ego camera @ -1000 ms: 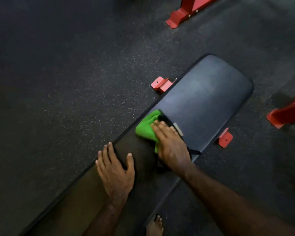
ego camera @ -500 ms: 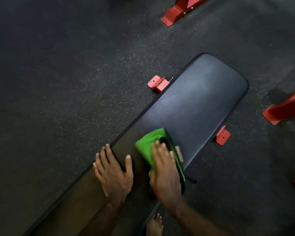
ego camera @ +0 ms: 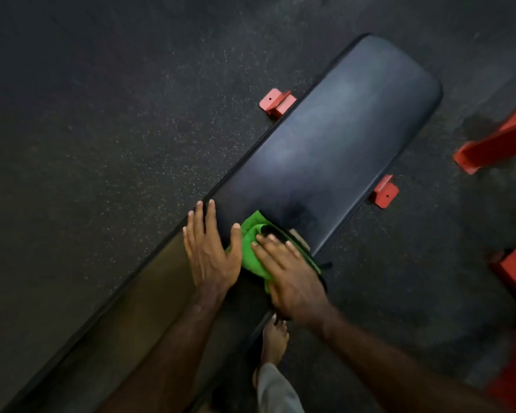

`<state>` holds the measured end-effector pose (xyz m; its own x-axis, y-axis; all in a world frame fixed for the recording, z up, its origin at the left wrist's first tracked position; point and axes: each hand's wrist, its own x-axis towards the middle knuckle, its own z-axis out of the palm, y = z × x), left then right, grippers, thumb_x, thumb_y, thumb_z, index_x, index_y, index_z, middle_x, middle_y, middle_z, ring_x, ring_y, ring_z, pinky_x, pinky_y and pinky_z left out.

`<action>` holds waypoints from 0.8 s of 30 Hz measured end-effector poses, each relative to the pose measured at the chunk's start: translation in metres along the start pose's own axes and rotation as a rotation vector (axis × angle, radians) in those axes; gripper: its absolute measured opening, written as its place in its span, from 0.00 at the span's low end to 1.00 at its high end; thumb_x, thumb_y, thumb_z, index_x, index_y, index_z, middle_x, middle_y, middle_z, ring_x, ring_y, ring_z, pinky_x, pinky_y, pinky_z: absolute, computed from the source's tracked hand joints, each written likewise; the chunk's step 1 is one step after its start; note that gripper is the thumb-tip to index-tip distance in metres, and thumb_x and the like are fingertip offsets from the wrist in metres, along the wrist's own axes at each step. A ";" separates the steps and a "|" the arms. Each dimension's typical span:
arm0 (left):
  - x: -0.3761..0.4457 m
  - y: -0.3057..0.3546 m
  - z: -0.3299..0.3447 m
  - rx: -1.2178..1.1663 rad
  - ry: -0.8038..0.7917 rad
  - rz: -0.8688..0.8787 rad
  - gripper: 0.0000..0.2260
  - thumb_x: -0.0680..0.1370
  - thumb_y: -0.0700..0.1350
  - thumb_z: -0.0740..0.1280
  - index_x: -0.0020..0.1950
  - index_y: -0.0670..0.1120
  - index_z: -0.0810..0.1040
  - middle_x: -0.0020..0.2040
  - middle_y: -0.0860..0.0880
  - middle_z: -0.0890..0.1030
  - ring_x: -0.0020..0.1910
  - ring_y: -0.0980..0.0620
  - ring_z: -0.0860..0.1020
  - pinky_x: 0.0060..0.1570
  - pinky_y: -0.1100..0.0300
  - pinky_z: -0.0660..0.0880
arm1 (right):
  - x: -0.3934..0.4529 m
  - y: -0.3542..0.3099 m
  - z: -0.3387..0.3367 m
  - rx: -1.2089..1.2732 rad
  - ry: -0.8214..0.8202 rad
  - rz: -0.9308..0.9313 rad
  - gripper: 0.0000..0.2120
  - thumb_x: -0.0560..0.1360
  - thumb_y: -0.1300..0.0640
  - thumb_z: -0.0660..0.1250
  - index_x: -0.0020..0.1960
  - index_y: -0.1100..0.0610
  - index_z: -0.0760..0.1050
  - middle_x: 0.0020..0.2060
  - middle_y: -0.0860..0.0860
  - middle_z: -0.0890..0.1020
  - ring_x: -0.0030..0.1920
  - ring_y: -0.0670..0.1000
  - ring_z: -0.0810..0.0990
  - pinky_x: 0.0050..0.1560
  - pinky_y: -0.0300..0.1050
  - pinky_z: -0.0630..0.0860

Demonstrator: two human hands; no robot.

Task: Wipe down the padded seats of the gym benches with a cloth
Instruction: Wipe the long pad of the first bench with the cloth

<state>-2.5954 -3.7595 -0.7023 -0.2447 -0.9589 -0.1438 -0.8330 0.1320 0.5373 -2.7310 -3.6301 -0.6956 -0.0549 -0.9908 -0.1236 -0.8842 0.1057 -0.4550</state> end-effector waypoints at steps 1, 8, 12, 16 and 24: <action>-0.010 -0.007 -0.004 0.013 -0.007 0.027 0.32 0.81 0.62 0.57 0.82 0.48 0.62 0.82 0.45 0.60 0.82 0.44 0.55 0.80 0.45 0.53 | -0.001 0.009 -0.004 -0.013 0.024 0.032 0.40 0.72 0.58 0.68 0.82 0.52 0.60 0.81 0.50 0.63 0.81 0.51 0.57 0.80 0.58 0.59; -0.057 -0.037 -0.021 0.032 -0.099 0.169 0.30 0.81 0.59 0.57 0.81 0.49 0.64 0.83 0.47 0.58 0.82 0.45 0.55 0.78 0.46 0.58 | -0.030 -0.074 0.039 0.210 0.239 0.557 0.39 0.73 0.57 0.57 0.84 0.55 0.52 0.83 0.51 0.54 0.83 0.53 0.51 0.81 0.61 0.56; -0.066 -0.035 -0.022 0.008 -0.131 0.227 0.29 0.81 0.59 0.57 0.81 0.50 0.64 0.83 0.48 0.58 0.82 0.46 0.54 0.77 0.47 0.58 | -0.053 -0.056 0.043 0.146 0.161 0.370 0.42 0.74 0.59 0.64 0.84 0.49 0.50 0.84 0.47 0.50 0.83 0.49 0.47 0.81 0.59 0.52; -0.074 -0.028 -0.021 0.018 -0.166 0.245 0.30 0.82 0.61 0.56 0.82 0.51 0.63 0.83 0.49 0.57 0.82 0.47 0.54 0.77 0.49 0.57 | -0.049 -0.077 0.047 0.420 0.410 0.993 0.42 0.77 0.66 0.58 0.84 0.48 0.43 0.84 0.44 0.45 0.83 0.48 0.43 0.79 0.65 0.57; -0.084 -0.022 -0.015 -0.004 -0.189 0.275 0.28 0.82 0.60 0.57 0.81 0.52 0.65 0.83 0.49 0.58 0.82 0.47 0.56 0.77 0.50 0.58 | -0.068 -0.042 0.035 0.456 0.365 0.701 0.44 0.74 0.72 0.60 0.84 0.49 0.48 0.84 0.43 0.48 0.83 0.46 0.47 0.82 0.49 0.53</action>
<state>-2.5497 -3.6857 -0.6896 -0.5482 -0.8237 -0.1447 -0.7210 0.3778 0.5810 -2.6738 -3.5640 -0.6992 -0.7224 -0.6439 -0.2521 -0.3281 0.6401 -0.6947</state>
